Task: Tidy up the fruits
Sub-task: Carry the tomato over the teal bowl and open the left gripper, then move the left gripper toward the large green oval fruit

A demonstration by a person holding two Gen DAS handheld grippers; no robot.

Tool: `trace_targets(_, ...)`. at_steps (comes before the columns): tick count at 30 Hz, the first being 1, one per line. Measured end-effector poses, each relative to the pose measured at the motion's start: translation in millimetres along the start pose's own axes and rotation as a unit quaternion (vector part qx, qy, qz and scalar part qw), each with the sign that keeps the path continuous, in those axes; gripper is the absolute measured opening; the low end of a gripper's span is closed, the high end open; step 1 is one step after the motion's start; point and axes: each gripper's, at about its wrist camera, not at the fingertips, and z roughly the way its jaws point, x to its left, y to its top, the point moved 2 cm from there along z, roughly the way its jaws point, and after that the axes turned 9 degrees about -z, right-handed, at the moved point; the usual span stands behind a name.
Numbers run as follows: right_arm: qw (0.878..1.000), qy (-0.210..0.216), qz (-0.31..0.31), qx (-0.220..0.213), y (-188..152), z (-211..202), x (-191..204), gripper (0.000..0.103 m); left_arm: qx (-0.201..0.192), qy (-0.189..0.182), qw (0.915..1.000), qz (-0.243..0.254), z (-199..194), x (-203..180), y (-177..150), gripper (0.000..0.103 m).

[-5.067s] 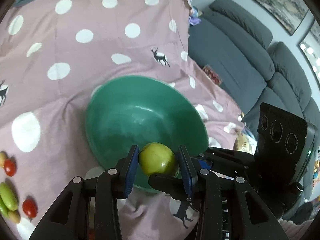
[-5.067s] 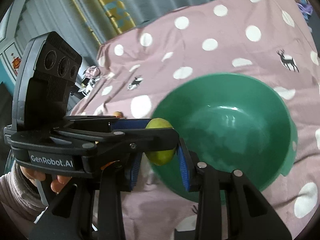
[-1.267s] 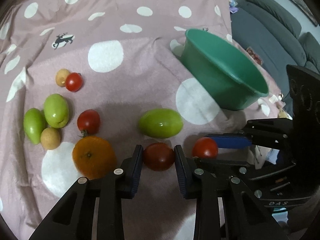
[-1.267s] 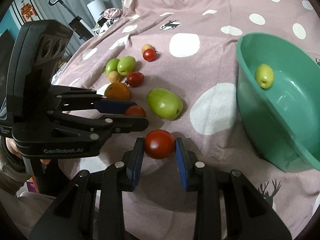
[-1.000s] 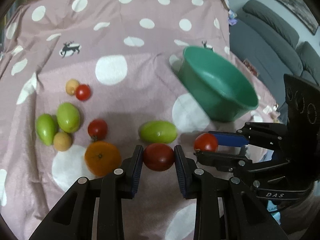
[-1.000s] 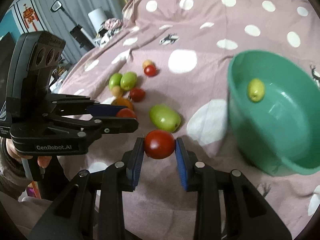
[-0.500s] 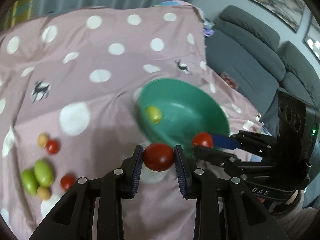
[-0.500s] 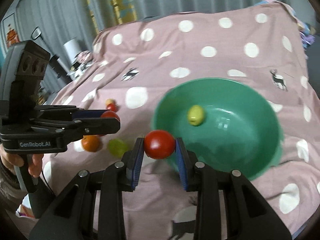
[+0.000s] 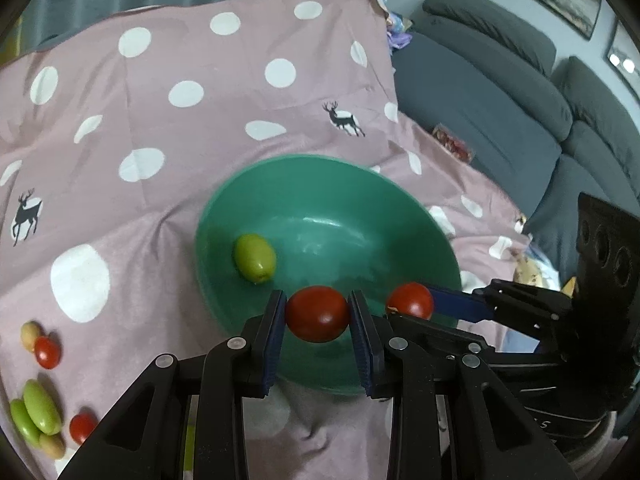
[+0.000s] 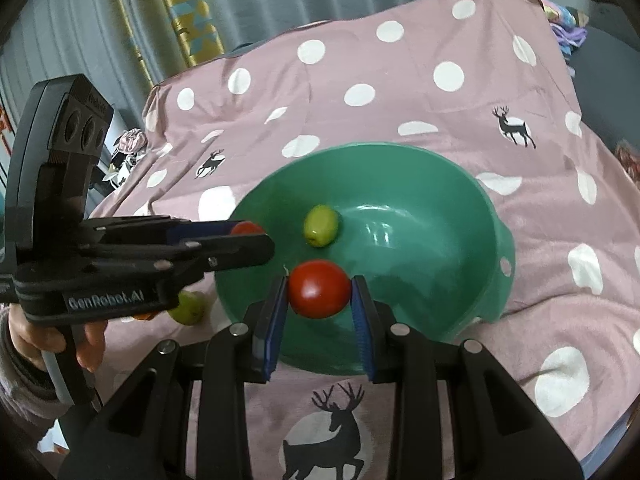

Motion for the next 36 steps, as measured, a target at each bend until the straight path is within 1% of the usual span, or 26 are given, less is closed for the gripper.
trace_targets(4,1.000,0.003,0.010,-0.003,-2,-1,-2,0.035,0.004,0.015,0.9999,-0.001,6,2,-1,0.032)
trace_targets(7,1.000,0.000,0.018,-0.004,-2,-1,-4,0.039,0.003,0.019,0.9998,-0.003,5,4,-1,0.033)
trace_targets(8,1.000,0.000,0.020,-0.005,-2,-2,-4,0.041,0.003,0.022,0.9998,-0.003,4,4,-1,0.039)
trace_targets(9,1.000,0.000,0.021,-0.006,-2,-3,-4,0.043,0.000,0.023,0.9997,-0.004,3,5,0,0.049)
trace_targets(10,1.000,0.002,0.023,-0.008,-1,-3,-4,0.043,-0.006,0.019,0.9998,-0.008,-3,7,0,0.053)
trace_targets(12,0.999,0.007,0.028,-0.013,-1,-6,-3,0.046,-0.014,0.013,0.9997,-0.014,-11,9,1,0.068)
trace_targets(14,0.999,0.010,0.031,-0.018,-1,-10,-2,0.048,-0.025,0.022,0.9992,-0.020,-23,15,2,0.081)
trace_targets(17,0.999,0.012,0.031,-0.023,0,-15,2,0.050,-0.043,0.026,0.9981,-0.034,-47,31,0,0.081)
trace_targets(20,0.999,0.022,0.029,-0.028,0,-18,7,0.051,-0.065,0.043,0.9951,-0.061,-75,56,-6,0.081)
trace_targets(22,0.999,0.030,0.026,-0.029,1,-19,12,0.051,-0.080,0.062,0.9913,-0.085,-95,78,-14,0.081)
trace_targets(25,0.999,0.042,0.017,-0.028,2,-19,22,0.052,-0.089,0.083,0.9852,-0.121,-116,106,-30,0.081)
trace_targets(29,0.998,0.061,0.000,-0.022,3,-18,41,0.052,-0.091,0.101,0.9770,-0.165,-133,138,-55,0.081)
trace_targets(32,0.998,0.067,-0.014,-0.015,4,-16,53,0.052,-0.082,0.111,0.9723,-0.189,-139,155,-74,0.081)
trace_targets(34,0.997,0.073,-0.024,-0.009,3,-14,61,0.052,-0.076,0.111,0.9699,-0.203,-141,164,-88,0.081)
trace_targets(36,0.996,0.077,-0.037,0.000,2,-11,71,0.052,-0.074,0.100,0.9691,-0.213,-143,167,-99,0.081)
